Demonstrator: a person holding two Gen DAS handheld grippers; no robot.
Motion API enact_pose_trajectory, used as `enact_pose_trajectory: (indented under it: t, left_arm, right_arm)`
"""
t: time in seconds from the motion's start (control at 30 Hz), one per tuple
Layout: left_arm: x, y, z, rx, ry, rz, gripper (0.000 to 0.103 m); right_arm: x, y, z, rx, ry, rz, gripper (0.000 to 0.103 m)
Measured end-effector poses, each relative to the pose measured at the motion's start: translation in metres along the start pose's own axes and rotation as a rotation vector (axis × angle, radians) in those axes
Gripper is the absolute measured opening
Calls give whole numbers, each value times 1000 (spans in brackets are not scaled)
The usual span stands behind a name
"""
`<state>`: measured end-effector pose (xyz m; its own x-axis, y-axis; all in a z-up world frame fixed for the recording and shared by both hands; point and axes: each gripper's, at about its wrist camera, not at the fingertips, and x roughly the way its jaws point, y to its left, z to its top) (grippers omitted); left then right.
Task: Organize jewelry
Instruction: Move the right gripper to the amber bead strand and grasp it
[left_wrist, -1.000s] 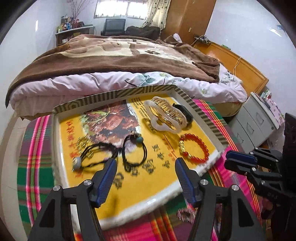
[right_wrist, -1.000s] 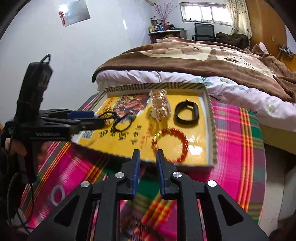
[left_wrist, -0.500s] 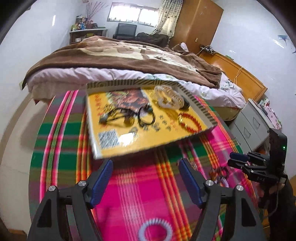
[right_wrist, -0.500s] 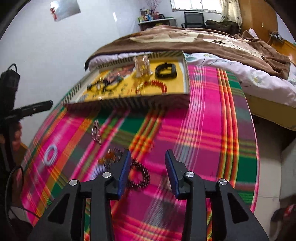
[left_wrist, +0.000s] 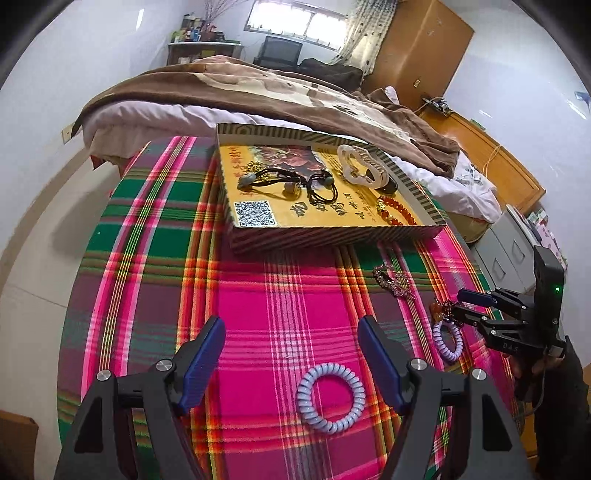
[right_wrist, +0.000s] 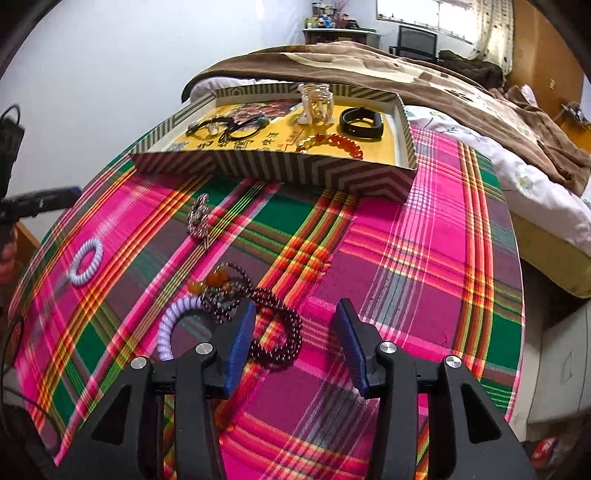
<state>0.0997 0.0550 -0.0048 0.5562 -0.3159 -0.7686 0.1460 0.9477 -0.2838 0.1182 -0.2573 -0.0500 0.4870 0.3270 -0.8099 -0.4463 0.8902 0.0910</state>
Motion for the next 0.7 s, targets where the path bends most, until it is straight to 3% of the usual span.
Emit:
enact_pose_trajectory:
  t: [0.23, 0.7]
  left_arm:
    - [-5, 2, -7, -14, -1, 2, 73]
    - [5, 1, -26, -6, 55, 1, 76]
  right_arm:
    - [-6, 14, 9, 32, -32, 128, 46]
    - [13, 47, 17, -73, 29, 11, 47]
